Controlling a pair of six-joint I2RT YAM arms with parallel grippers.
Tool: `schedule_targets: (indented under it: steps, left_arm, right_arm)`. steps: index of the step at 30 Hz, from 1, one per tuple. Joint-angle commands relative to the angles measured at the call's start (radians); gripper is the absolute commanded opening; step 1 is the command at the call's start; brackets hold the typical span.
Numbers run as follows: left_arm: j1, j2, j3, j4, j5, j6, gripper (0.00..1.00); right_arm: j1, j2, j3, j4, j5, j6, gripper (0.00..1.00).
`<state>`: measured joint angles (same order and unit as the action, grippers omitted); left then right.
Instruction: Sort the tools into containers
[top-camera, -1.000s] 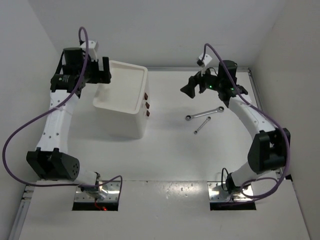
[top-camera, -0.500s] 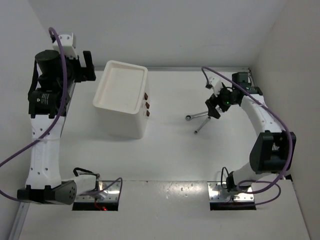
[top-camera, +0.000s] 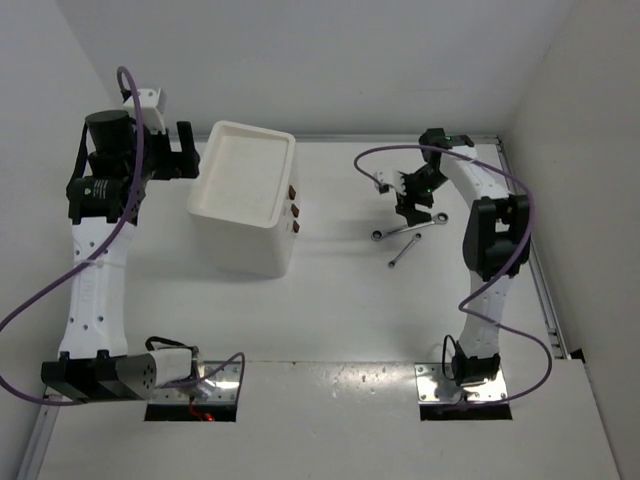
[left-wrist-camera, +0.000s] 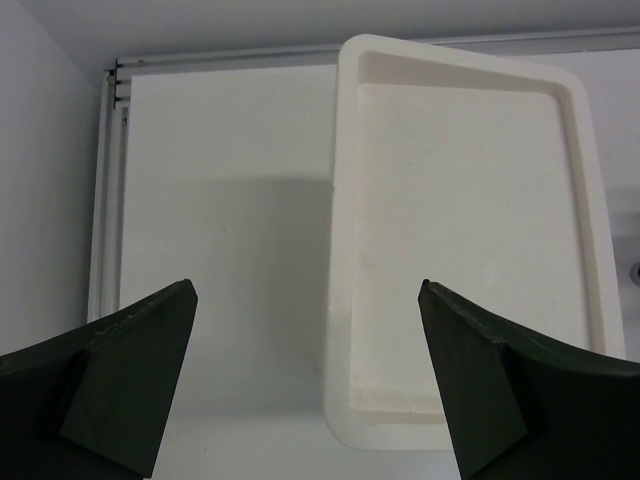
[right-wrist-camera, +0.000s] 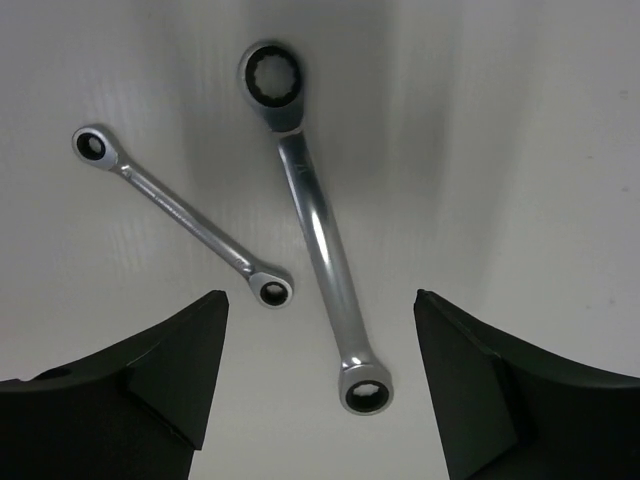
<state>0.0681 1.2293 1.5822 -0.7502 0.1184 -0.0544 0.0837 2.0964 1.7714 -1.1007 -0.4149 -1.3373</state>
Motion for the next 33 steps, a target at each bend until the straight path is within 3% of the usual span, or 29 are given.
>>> schedule_targets:
  steps: [1, 10, 18, 33]
  left_arm:
    - [0.022, 0.004, -0.033, 0.031, 0.029, -0.012, 1.00]
    - [0.061, 0.013, -0.100, 0.081, 0.076, -0.030, 1.00]
    - [0.079, 0.004, -0.128, 0.081, 0.086, -0.030, 1.00]
    - [0.098, 0.004, -0.156, 0.091, 0.106, -0.030, 1.00]
  right_arm:
    - [0.024, 0.030, 0.034, -0.077, 0.102, -0.080, 0.75]
    - [0.054, 0.105, 0.014, 0.021, 0.201, -0.042, 0.69]
    - [0.096, 0.177, 0.066, 0.053, 0.192, 0.055, 0.67]
    - [0.096, 0.224, 0.057, 0.107, 0.269, 0.043, 0.57]
